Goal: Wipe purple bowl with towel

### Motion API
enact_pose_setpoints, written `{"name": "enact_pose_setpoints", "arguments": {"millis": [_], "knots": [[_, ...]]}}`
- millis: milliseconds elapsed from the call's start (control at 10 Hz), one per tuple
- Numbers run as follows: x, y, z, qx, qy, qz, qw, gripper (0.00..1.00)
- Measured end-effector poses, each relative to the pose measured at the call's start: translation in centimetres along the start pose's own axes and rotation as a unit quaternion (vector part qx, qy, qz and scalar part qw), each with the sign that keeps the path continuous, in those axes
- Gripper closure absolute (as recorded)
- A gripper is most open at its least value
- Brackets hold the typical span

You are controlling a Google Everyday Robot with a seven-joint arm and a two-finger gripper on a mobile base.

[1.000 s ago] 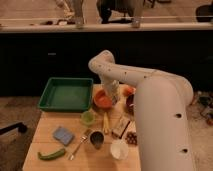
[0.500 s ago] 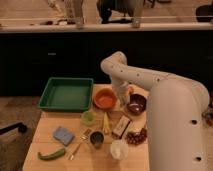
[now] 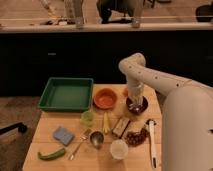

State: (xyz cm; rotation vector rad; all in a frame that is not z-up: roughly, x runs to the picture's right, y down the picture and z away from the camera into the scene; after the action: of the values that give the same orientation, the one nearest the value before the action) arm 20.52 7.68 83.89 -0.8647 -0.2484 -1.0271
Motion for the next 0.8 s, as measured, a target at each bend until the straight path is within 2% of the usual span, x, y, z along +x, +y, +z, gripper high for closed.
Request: {"name": "enact_pose_setpoints", "arguments": {"millis": [200, 400, 800], "knots": [[0.9, 0.5, 0.5, 0.004, -0.007, 0.008, 0.9999, 1.00], [2.1, 0.8, 1.8, -0.003, -0.014, 0.004, 0.9999, 1.00], [2.2, -2.7, 4.4, -0.021, -0.035, -0.041, 0.9983, 1.00]]}}
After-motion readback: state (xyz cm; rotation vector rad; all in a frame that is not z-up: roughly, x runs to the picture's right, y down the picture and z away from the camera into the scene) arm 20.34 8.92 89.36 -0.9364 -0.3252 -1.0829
